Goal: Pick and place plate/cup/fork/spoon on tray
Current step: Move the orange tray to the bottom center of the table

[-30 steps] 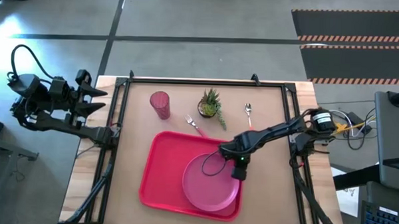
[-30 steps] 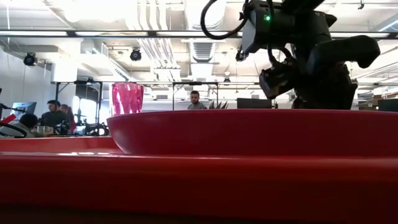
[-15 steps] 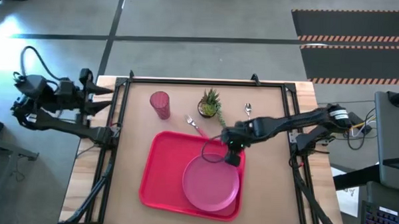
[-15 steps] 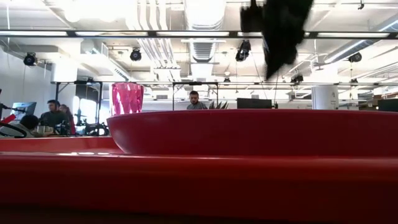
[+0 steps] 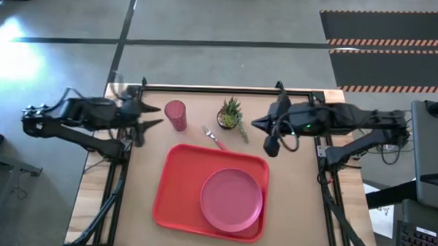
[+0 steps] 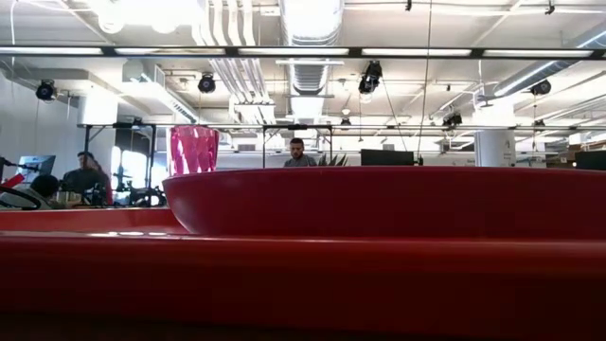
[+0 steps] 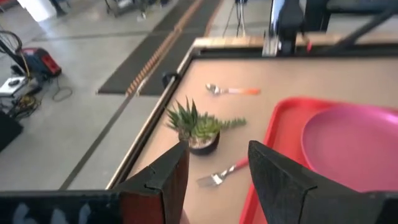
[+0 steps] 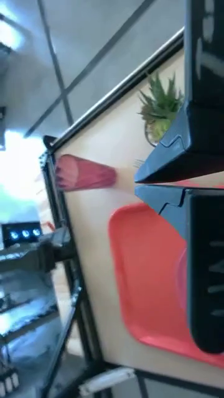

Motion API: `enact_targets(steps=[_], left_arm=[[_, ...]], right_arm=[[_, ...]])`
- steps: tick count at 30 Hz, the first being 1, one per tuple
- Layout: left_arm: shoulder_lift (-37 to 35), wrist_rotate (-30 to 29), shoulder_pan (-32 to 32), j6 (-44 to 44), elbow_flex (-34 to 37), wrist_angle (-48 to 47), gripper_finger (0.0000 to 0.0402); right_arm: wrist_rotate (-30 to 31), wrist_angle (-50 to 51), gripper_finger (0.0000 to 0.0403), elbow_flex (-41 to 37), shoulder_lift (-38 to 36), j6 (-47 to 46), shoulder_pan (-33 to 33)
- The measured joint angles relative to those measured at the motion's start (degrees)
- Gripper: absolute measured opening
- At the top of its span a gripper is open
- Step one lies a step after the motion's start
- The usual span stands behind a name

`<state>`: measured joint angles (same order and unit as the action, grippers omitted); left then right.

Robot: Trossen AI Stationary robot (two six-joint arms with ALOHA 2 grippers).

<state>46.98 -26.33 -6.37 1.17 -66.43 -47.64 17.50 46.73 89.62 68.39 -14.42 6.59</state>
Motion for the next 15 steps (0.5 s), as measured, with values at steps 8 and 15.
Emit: enact_targets(steps=[8,15], left_arm=[[5.1,-1.5,0.0,-0.1,-1.4,0.1,0.015],[3.5,-4.4,0.0,-3.1,-5.6,0.6,0.015]], right_arm=[[-8.4,9.4,0.0009,-8.9,2.1,-14.7,2.8],[-19.6,-4.7,0.0009,-23.5,5.7,-28.4,10.4]])
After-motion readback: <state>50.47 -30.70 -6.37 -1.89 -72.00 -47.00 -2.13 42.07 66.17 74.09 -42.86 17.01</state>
